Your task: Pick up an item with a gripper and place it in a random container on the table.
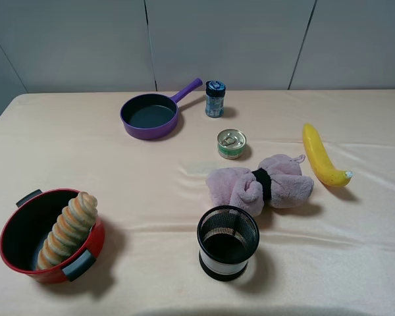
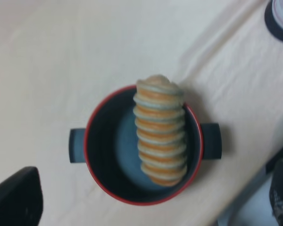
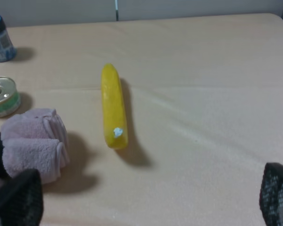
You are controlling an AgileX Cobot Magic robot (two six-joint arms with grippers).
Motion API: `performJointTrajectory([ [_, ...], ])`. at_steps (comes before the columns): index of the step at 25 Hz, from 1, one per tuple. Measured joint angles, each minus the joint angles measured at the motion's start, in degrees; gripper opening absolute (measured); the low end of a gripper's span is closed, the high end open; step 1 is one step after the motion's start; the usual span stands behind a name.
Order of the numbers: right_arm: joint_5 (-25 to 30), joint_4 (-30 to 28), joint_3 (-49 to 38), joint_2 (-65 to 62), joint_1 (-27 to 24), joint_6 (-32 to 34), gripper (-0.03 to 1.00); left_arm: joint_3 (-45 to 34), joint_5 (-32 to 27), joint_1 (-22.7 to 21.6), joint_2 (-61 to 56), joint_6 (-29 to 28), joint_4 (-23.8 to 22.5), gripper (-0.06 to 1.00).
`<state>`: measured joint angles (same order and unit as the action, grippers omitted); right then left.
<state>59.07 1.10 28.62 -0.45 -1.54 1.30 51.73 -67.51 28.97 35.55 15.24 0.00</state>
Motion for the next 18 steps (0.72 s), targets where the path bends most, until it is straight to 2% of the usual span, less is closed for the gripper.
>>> performJointTrajectory([
  [7, 0.00, 0.00, 0.00, 0.00, 0.00, 0.00, 0.69, -0.26, 0.00, 0.00, -10.62, -0.28, 0.00, 0.99],
  [13, 0.00, 0.00, 0.00, 0.00, 0.00, 0.00, 0.69, -5.08, 0.00, -0.11, -15.18, -6.37, 1.00, 0.99],
  [18, 0.00, 0.00, 0.00, 0.00, 0.00, 0.00, 0.69, -10.46, 0.06, -3.66, -17.56, -7.74, 1.51, 0.99],
])
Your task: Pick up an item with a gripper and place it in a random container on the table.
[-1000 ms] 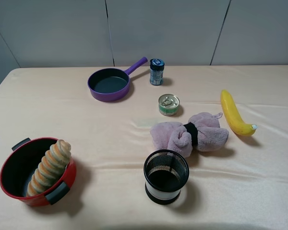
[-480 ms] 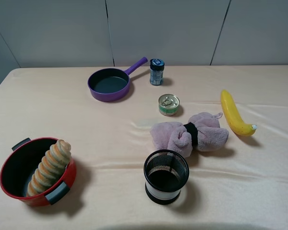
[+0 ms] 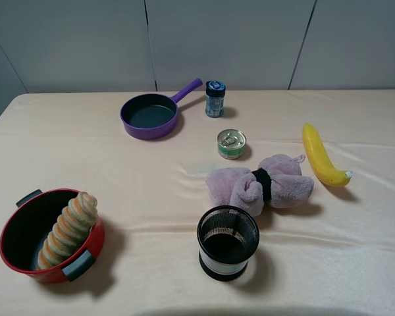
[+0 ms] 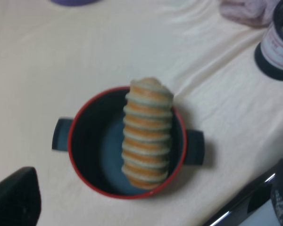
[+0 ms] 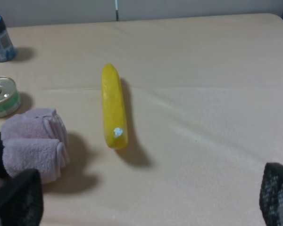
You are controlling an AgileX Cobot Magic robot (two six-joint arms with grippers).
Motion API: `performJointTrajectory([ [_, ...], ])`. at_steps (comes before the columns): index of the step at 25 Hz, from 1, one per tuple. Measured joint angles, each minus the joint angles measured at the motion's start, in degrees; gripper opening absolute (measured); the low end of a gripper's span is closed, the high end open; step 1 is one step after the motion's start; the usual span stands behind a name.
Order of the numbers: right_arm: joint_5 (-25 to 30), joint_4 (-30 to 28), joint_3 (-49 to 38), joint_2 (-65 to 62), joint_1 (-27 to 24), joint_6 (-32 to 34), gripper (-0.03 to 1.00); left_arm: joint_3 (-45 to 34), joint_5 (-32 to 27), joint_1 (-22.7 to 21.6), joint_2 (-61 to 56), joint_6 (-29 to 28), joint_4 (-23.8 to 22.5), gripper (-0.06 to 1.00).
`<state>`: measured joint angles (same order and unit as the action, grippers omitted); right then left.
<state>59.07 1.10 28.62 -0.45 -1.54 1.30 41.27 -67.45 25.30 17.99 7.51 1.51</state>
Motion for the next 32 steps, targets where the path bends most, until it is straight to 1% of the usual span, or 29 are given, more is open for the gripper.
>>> performJointTrajectory([
  [3, 0.00, 0.00, 0.00, 0.00, 0.00, 0.00, 0.69, -3.41, 0.28, -4.24, -2.82, -0.16, 0.05, 0.99],
  [10, 0.00, 0.00, 0.00, 0.00, 0.00, 0.00, 0.69, -9.88, 3.25, -13.67, -9.63, -0.24, 0.73, 0.99],
  [13, 0.00, 0.00, 0.00, 0.00, 0.00, 0.00, 0.69, -12.40, 5.45, -17.44, -12.46, -0.03, 1.48, 0.99],
  [18, 0.00, 0.00, 0.00, 0.00, 0.00, 0.00, 0.69, -12.78, 6.40, -22.36, -17.35, 0.21, 1.92, 0.99],
  [22, 0.00, 0.00, 0.00, 0.00, 0.00, 0.00, 0.69, -12.78, 6.71, -24.15, -18.19, 0.21, 2.13, 0.99],
  [32, 0.00, 0.00, 0.00, 0.00, 0.00, 0.00, 0.69, -12.78, 6.71, -24.34, -18.19, 0.21, 2.18, 0.99],
])
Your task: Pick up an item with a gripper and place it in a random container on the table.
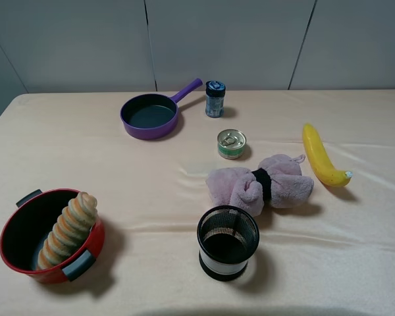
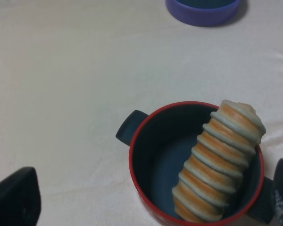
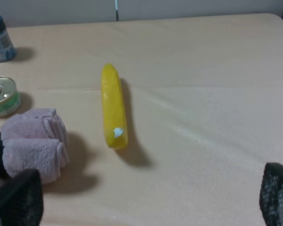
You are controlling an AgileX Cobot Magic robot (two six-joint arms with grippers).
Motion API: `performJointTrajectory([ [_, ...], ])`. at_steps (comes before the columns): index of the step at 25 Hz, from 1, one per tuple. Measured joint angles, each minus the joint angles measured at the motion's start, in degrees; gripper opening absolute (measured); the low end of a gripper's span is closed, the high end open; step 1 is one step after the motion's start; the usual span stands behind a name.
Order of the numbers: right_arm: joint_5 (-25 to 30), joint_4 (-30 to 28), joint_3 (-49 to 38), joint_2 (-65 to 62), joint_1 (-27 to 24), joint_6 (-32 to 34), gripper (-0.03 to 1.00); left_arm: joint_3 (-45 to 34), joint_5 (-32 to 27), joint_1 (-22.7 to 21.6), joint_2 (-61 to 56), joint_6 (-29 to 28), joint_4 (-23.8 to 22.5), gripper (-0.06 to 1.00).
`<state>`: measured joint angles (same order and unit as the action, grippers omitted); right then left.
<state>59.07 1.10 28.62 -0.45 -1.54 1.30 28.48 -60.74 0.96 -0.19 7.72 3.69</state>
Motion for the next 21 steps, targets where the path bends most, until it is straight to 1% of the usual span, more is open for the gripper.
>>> performJointTrajectory([
  [21, 0.00, 0.00, 0.00, 0.00, 0.00, 0.00, 0.69, 0.00, 0.00, 0.00, 0.00, 0.00, 0.00, 0.99],
])
